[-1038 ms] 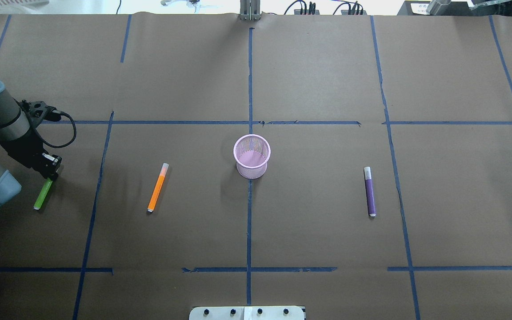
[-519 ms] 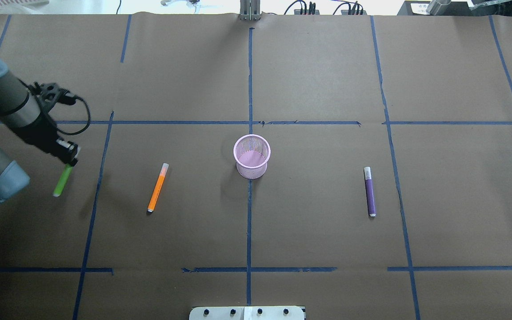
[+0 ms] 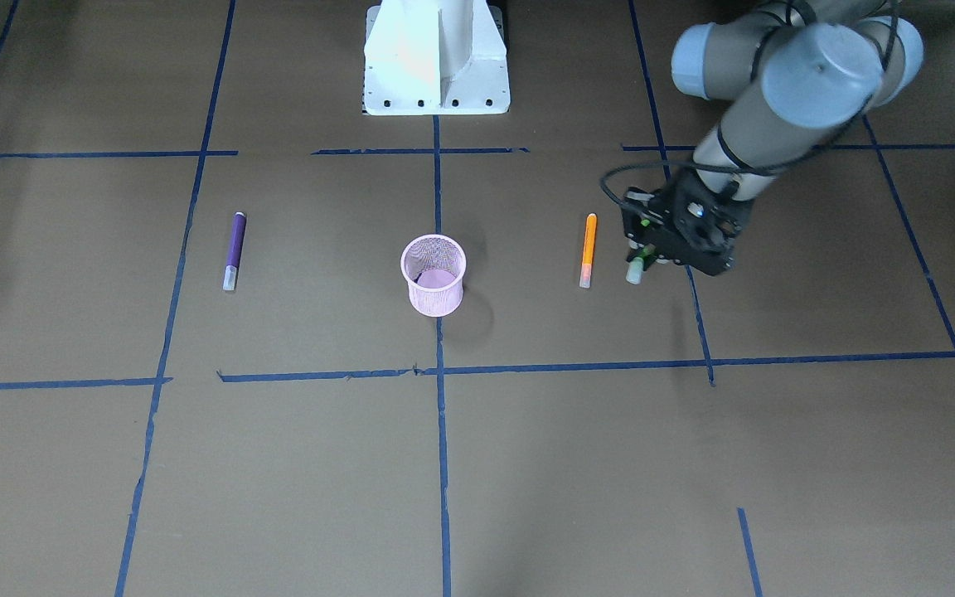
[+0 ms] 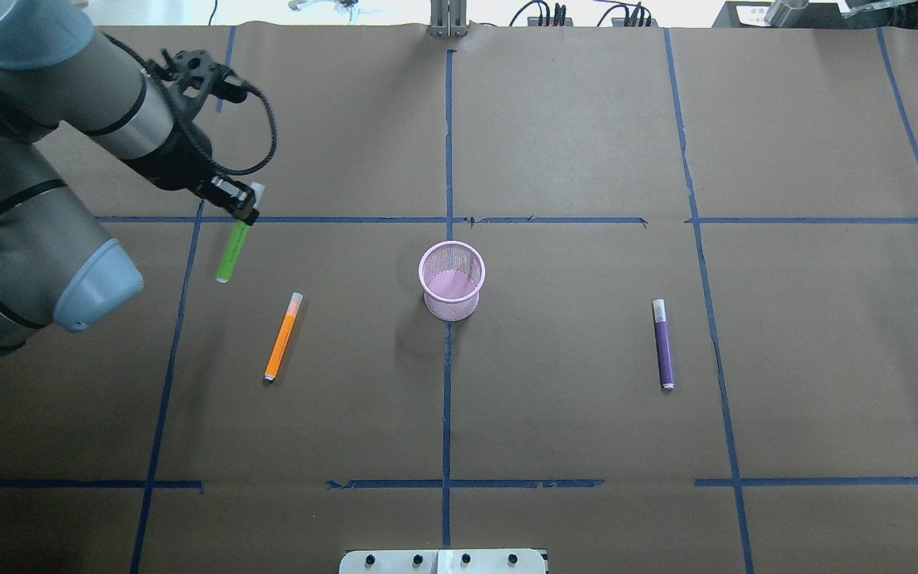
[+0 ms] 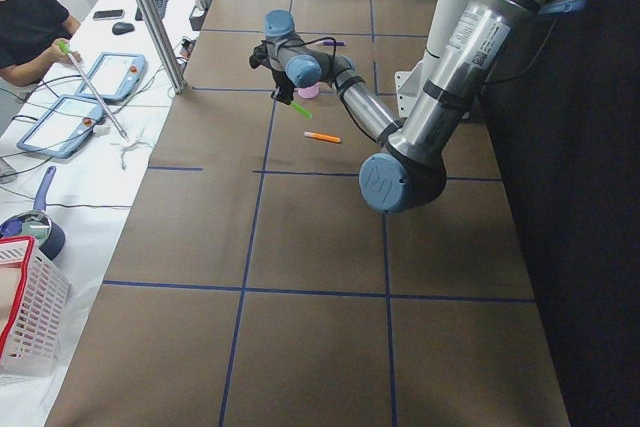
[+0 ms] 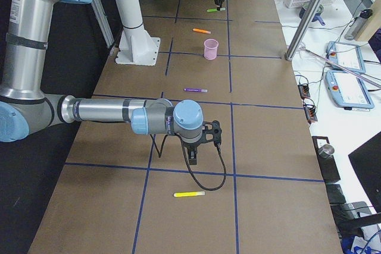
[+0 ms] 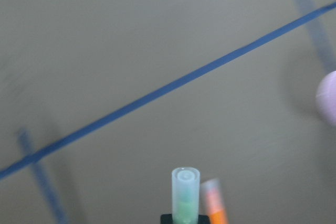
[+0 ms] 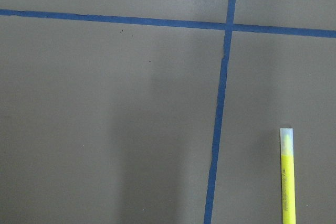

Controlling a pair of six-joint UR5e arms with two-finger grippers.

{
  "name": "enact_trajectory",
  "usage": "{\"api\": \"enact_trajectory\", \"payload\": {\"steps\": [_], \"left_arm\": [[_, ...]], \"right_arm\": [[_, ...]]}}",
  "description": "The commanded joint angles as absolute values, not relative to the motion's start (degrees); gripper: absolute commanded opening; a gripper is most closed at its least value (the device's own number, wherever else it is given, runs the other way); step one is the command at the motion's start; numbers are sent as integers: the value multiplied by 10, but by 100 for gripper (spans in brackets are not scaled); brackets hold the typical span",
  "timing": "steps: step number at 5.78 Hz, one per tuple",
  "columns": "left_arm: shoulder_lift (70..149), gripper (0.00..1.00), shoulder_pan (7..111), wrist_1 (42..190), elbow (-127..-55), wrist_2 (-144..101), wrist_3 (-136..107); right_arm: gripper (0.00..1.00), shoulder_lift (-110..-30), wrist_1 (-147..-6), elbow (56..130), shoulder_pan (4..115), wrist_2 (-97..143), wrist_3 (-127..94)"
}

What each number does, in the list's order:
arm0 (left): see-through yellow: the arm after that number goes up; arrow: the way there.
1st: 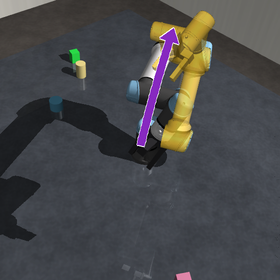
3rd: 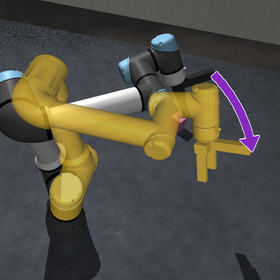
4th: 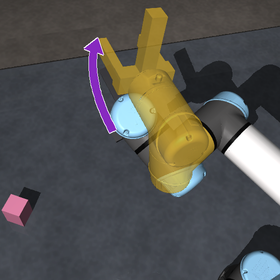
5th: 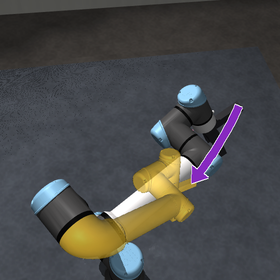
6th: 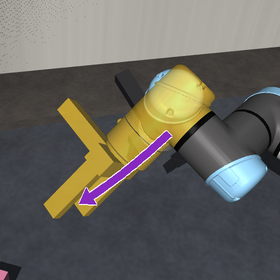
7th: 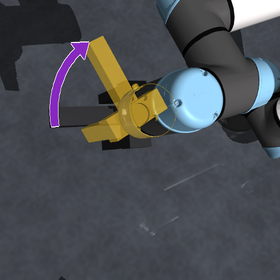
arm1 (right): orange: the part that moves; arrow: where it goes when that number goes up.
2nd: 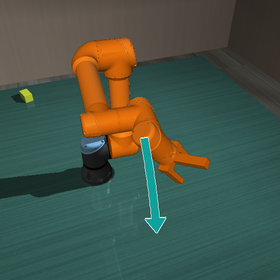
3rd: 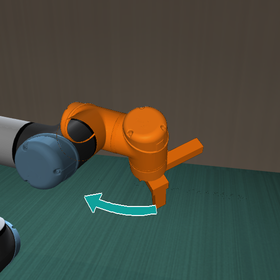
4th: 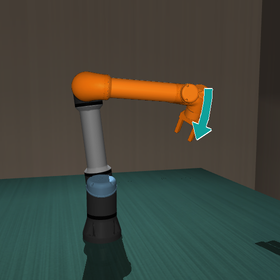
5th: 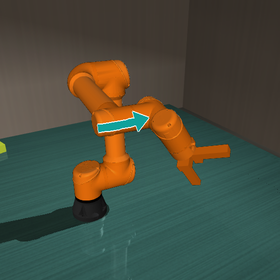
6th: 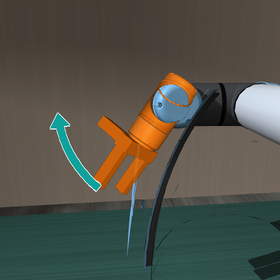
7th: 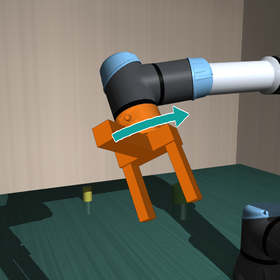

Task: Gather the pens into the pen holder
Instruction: 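Lift the green highlighter with the left gripper and carry it over the pink cup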

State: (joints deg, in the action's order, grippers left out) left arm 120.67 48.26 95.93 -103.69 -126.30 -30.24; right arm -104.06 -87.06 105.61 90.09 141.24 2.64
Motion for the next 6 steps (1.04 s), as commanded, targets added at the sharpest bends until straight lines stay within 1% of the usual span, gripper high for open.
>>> {"api": "enact_trajectory", "payload": {"steps": [1, 2, 3, 5, 6], "left_arm": [[1268, 0, 412, 1013, -1052, -1129, -364], [1268, 0, 353, 1083, -1042, -1004, -413], [1278, 0, 310, 1099, -1041, -885, -415], [1307, 0, 287, 1102, -1030, -817, -419], [1308, 0, 271, 1144, -1000, -783, -418]], "right_arm": [[100, -1041, -871, 1057, 901, 1412, 26], [100, -1041, -871, 1057, 901, 1412, 26], [100, -1041, -871, 1056, 901, 1411, 26], [100, -1041, -871, 1056, 901, 1412, 25], [100, -1041, -871, 1056, 901, 1412, 25]]}}
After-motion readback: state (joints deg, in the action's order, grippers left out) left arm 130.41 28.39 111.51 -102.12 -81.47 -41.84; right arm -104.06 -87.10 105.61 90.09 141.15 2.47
